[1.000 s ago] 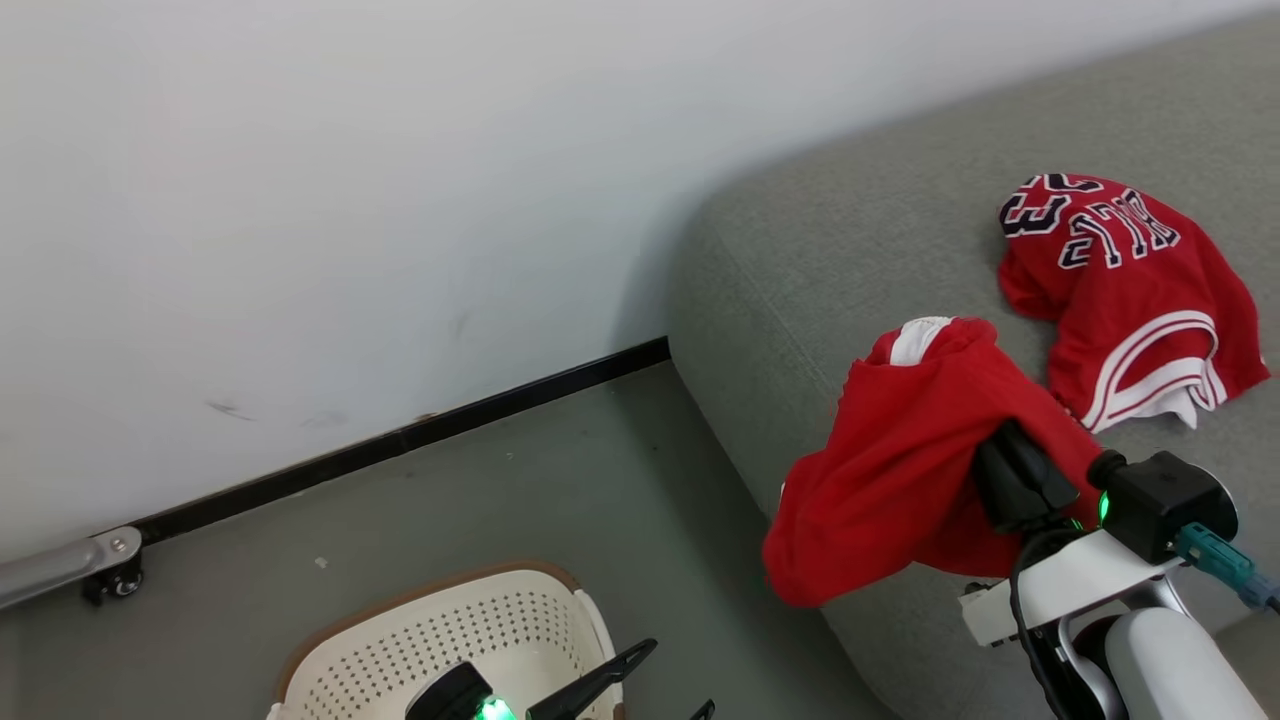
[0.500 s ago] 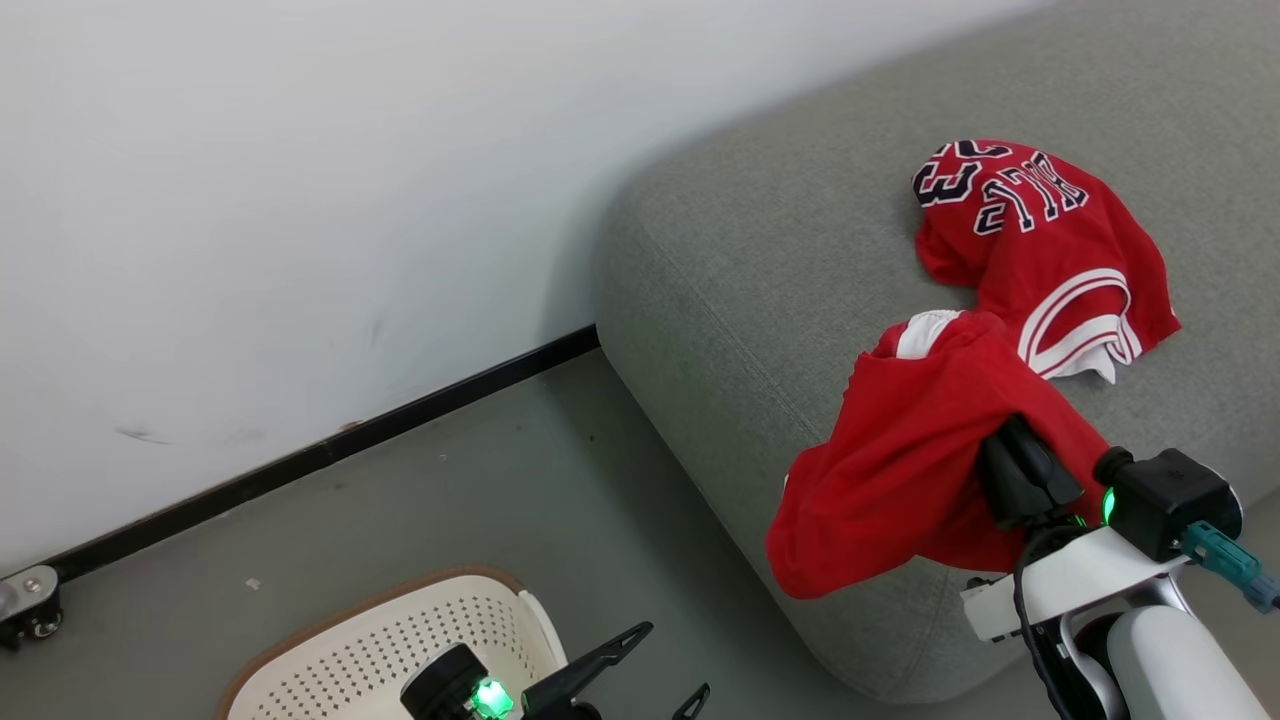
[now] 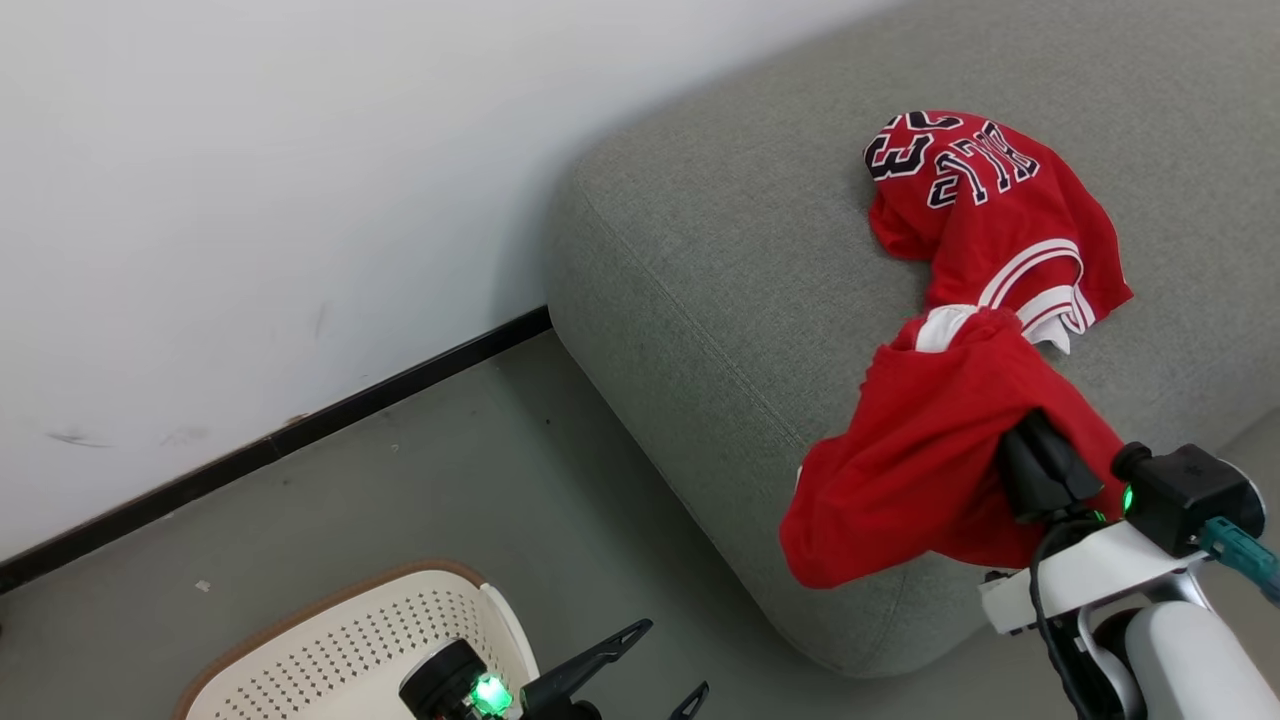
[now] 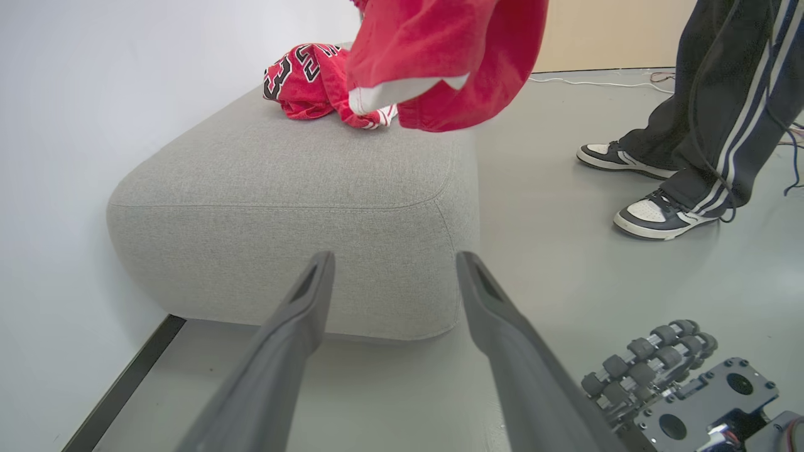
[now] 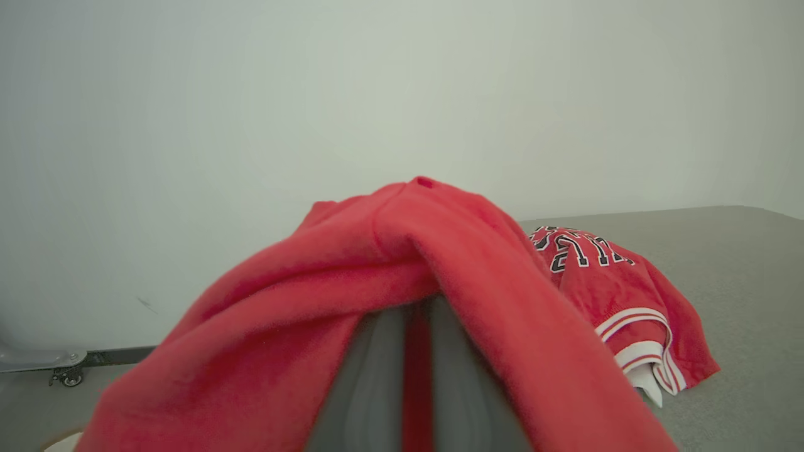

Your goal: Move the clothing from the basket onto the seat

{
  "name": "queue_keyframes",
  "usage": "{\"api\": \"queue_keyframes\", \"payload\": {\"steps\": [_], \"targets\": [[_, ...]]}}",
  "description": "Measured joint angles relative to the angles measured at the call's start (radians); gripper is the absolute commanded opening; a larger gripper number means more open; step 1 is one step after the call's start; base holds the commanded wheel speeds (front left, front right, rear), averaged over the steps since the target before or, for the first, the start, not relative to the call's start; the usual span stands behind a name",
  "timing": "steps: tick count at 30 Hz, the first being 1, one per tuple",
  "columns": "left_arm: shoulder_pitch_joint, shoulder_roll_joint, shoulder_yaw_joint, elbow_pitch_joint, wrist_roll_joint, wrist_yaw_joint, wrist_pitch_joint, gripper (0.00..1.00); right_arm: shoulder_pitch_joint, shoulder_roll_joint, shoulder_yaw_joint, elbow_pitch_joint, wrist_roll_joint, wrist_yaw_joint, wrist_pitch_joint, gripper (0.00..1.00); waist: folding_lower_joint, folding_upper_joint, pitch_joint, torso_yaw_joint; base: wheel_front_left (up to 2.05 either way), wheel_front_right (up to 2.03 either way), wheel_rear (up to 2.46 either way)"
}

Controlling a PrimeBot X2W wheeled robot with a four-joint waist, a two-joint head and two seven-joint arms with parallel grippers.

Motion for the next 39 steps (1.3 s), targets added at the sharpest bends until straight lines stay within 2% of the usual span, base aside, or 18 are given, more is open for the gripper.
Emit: {"api": "queue_keyframes", "payload": {"steps": [10, 21, 29, 39], "targets": [[0.0, 0.022, -0.004, -0.012, 0.005, 0.0, 0.0, 1.0, -0.022, -0.037, -0.079, 0.058, 0.002, 0.0, 0.0, 0.0, 0.0, 0.0, 0.014, -0.017, 0.0, 0.0, 0.0], [0.0, 0.041, -0.088, -0.025, 0.018, 0.0, 0.0, 1.0, -0.091, -0.068, -0.15, 0.15, 0.009, 0.0, 0.0, 0.0, 0.0, 0.0, 0.049, -0.025, 0.0, 0.0, 0.0], [-0.011, 0.063, -0.113, -0.033, 0.018, 0.0, 0.0, 1.0, -0.17, -0.083, -0.158, 0.198, 0.01, 0.0, 0.0, 0.0, 0.0, 0.0, 0.09, -0.031, 0.0, 0.0, 0.0], [-0.042, 0.097, -0.096, -0.051, 0.021, 0.0, 0.0, 1.0, -0.313, -0.117, -0.134, 0.258, 0.015, 0.0, 0.0, 0.0, 0.0, 0.0, 0.158, -0.036, 0.0, 0.0, 0.0]]}}
